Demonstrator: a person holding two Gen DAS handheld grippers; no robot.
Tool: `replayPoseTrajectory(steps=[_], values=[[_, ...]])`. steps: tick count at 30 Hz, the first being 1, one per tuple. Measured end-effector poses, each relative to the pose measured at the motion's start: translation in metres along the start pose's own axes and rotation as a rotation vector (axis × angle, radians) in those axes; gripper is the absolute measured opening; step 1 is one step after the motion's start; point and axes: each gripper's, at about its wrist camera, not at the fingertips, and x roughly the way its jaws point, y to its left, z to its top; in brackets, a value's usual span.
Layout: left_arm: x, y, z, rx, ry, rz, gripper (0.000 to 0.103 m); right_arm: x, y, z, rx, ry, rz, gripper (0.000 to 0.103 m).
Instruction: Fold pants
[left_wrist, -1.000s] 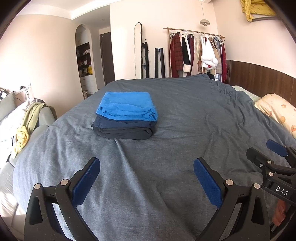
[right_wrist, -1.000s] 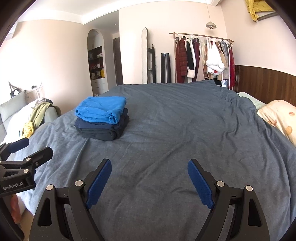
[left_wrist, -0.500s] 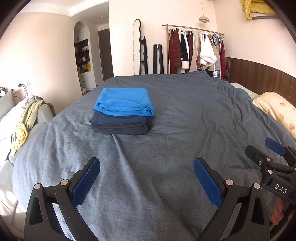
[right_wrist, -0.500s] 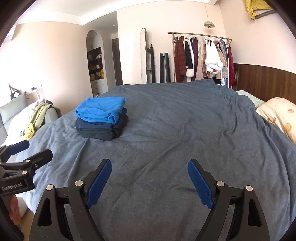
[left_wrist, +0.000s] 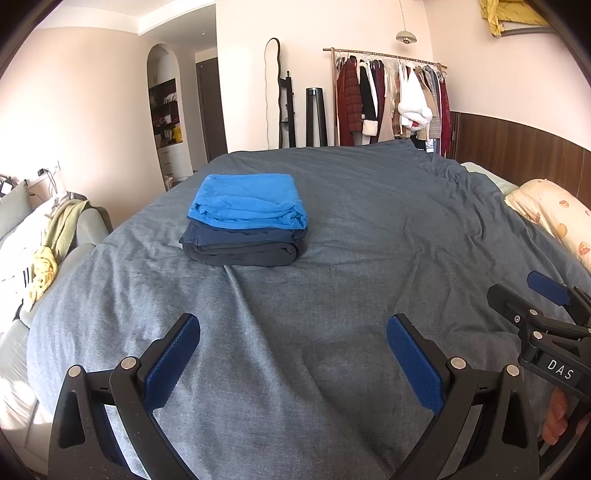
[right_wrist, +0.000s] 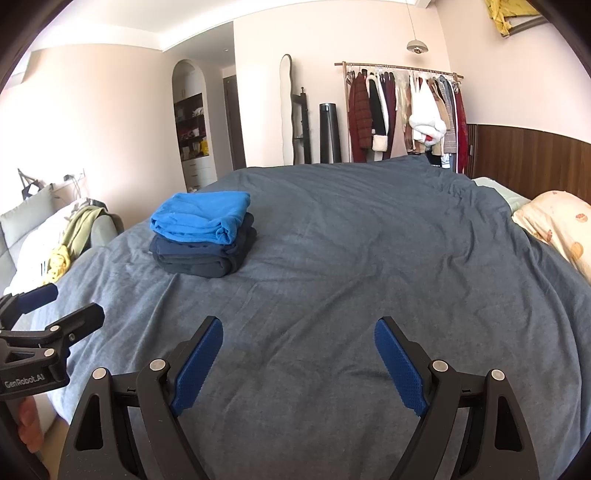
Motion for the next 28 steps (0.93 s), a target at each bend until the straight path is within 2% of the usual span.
replayPoseTrajectory(steps=[28], values=[[0.0035,0.0010,0.0009,0.007,-0.007,0.014,0.103,0.0030,0.0012,-0.0006,0.004,0.003,-0.004,0.085]])
